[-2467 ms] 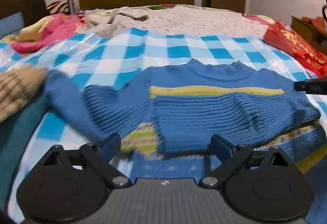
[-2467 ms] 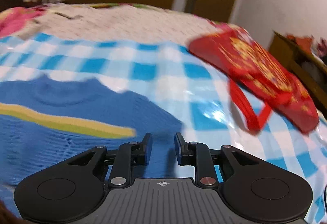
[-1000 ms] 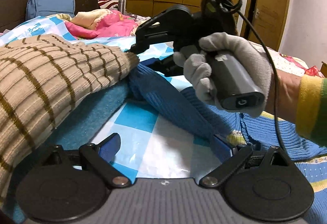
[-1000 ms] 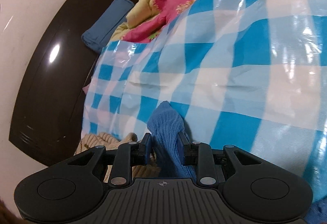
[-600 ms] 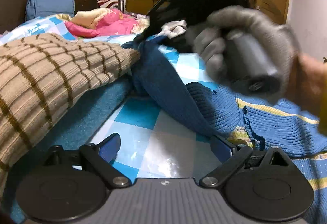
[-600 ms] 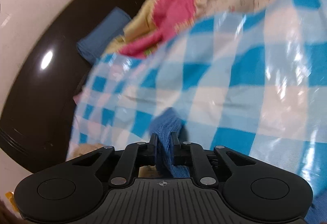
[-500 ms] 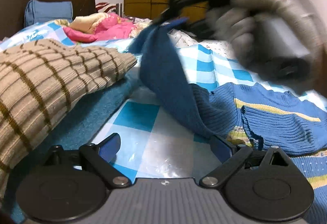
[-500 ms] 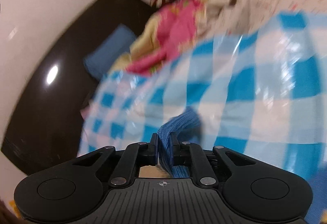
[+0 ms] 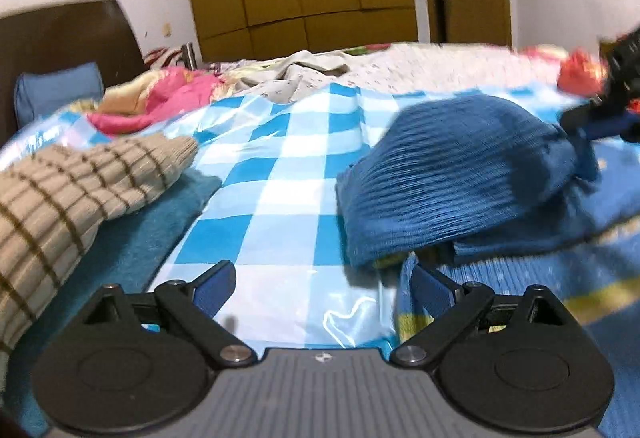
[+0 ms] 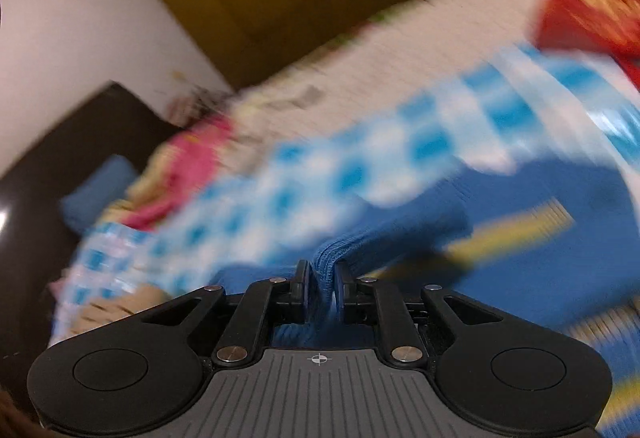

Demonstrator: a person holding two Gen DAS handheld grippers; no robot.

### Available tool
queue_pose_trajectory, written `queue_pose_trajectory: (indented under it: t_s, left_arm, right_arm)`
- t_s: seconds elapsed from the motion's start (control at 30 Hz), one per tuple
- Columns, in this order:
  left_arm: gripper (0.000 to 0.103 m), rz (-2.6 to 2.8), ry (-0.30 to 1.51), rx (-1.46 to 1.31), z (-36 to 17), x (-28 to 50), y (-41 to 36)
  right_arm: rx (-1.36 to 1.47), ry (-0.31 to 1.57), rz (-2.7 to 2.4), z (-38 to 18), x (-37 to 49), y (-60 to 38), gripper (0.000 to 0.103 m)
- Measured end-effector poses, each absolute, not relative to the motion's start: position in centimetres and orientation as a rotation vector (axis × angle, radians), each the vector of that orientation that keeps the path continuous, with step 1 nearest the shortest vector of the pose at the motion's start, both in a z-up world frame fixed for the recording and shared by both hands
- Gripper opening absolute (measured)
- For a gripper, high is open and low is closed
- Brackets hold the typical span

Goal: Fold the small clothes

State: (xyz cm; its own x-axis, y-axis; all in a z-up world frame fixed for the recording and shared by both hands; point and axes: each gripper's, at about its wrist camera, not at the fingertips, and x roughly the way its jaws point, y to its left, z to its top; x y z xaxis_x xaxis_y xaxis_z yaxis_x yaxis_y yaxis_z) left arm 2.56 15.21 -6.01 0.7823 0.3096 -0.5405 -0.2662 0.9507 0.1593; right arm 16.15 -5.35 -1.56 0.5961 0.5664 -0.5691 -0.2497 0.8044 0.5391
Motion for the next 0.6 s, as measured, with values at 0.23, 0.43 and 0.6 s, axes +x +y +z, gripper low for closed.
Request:
queue_pose_trajectory:
  t_s: [0.23,0.43,0.6]
  left_arm:
    - [0.103,0.332,0.607,0.191,-6.0,3.2,12.5]
    - [0.103,0.326,0.605,0.245,-6.1,4.1,11.2]
    - [0.103,0.326,0.616,0.241,-6.4,4.2,11.3]
  right_arm:
    - [0.560,0.829,0.422,-5.1,15.6,-10.8,0.021]
    - [0.648,0.827,0.372,-5.9,16.8,-13.8,0.022]
    - [0.819,0.905,0.416,-7.4,18.5,-14.4,0.025]
